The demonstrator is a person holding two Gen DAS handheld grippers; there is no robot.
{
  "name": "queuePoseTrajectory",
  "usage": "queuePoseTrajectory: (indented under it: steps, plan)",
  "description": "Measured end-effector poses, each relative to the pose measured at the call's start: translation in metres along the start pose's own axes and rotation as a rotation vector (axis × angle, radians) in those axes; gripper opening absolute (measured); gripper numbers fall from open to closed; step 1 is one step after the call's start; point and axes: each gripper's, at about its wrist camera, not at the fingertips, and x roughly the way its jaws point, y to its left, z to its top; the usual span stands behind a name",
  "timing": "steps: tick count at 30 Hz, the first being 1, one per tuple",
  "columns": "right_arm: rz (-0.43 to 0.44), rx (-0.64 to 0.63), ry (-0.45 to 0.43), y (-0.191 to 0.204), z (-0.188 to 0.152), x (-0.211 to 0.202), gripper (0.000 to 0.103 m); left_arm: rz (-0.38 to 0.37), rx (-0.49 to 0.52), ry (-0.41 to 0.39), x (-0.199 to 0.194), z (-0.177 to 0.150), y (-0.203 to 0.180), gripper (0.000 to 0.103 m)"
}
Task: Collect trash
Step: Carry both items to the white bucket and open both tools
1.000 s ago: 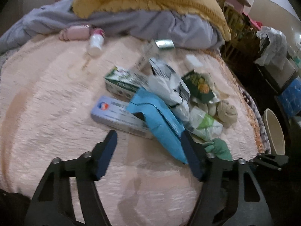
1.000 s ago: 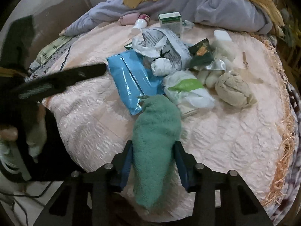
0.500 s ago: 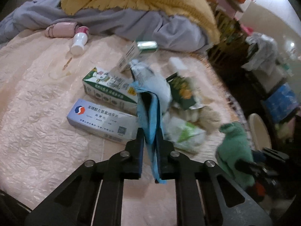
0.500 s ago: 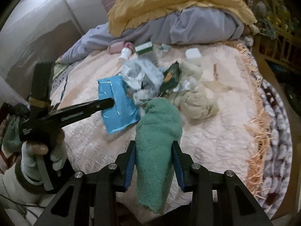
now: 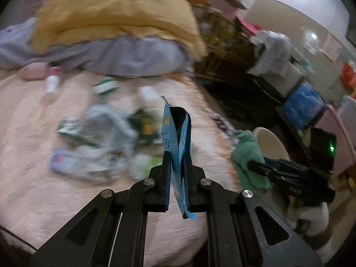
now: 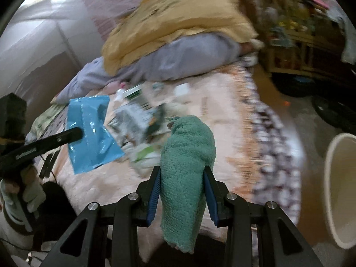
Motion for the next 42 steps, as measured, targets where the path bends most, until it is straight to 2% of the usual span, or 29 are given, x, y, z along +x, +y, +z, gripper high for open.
queuePoseTrajectory:
  steps: [7,12,18,22,25,26,27,28,31,34,42]
  plan:
    - [-0.225,0.115,-0.047,-0.090,-0.009,-0.046,0.036,-0.140,0.138,0.085,0.069,0.018,-0.097,0.007]
    - [-0.354,0.218,-0.051,-0.158,-0.021,-0.065,0.036,-0.220,0.225,0.133,0.118,0.025,-0.170,0.007]
    - [-0.438,0.299,-0.039,-0.214,-0.033,-0.069,0.036,-0.297,0.255,0.185,0.172,0.032,-0.228,0.007]
    - [-0.450,0.337,-0.034,-0.235,-0.036,-0.066,0.036,-0.345,0.233,0.210,0.209,0.035,-0.256,0.007]
    - [-0.459,0.370,-0.045,-0.246,-0.039,-0.064,0.040,-0.362,0.224,0.220,0.230,0.035,-0.269,0.014]
    - [-0.468,0.383,-0.055,-0.248,-0.039,-0.063,0.045,-0.362,0.221,0.229,0.235,0.035,-0.270,0.027]
    - [-0.476,0.390,-0.062,-0.250,-0.040,-0.064,0.045,-0.357,0.216,0.240,0.242,0.034,-0.272,0.039]
    - [-0.482,0.395,-0.067,-0.250,-0.040,-0.064,0.045,-0.350,0.209,0.242,0.244,0.033,-0.272,0.042]
    - [-0.478,0.412,-0.064,-0.250,-0.045,-0.065,0.045,-0.332,0.189,0.258,0.247,0.031,-0.262,0.042]
    - [-0.458,0.397,-0.051,-0.243,-0.045,-0.059,0.045,-0.287,0.210,0.248,0.236,0.028,-0.250,0.042]
    - [-0.419,0.363,-0.040,-0.211,-0.047,-0.048,0.048,-0.111,0.269,0.136,0.189,0.023,-0.210,0.042]
